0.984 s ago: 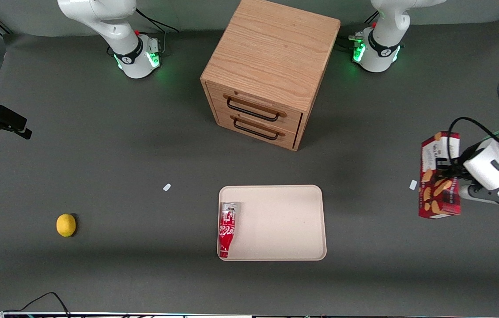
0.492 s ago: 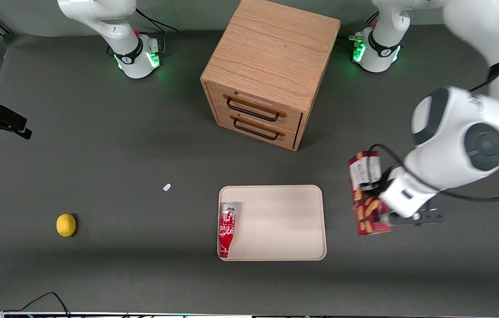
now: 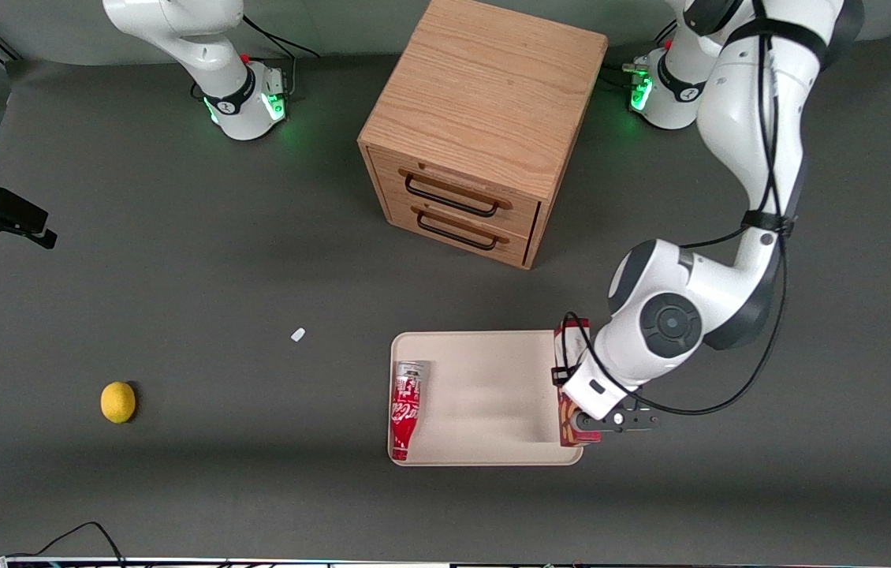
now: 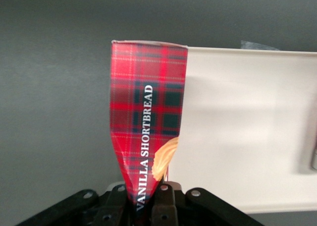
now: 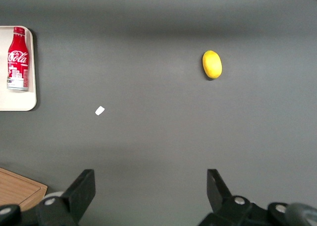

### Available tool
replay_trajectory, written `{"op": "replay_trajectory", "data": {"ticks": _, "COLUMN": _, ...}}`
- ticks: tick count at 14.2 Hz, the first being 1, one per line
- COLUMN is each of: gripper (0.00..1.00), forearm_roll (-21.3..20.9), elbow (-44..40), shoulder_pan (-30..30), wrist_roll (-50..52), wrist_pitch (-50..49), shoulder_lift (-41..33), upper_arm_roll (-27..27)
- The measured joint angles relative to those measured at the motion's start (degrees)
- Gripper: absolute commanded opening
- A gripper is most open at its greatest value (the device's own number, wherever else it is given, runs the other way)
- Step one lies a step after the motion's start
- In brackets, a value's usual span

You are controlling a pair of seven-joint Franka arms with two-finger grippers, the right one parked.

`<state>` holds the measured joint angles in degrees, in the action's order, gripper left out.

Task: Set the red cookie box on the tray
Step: 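Carry the held cookie box over the white tray beside the can, then lower the cookie box onto the tray and open the left gripper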

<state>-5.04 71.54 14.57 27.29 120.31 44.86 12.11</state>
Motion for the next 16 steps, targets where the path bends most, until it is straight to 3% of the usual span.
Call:
{"op": "replay_trajectory", "data": {"ticks": 5, "gripper": 0.00, "forearm_roll": -3.25, "elbow": -0.17, "shoulder_pan": 1.37, "wrist_roll": 1.86, "wrist_pitch": 2.05, "shoulder_lift": 4.17, "upper_arm_roll": -0.22}}
{"op": "replay_trajectory", "data": {"ticks": 16, "gripper": 0.00, "forearm_roll": -3.43, "elbow": -0.16, "shoulder_pan": 1.89, "wrist_roll": 4.06, "wrist_pitch": 3.06, "shoulder_lift": 4.93, "upper_arm_roll": -1.00}}
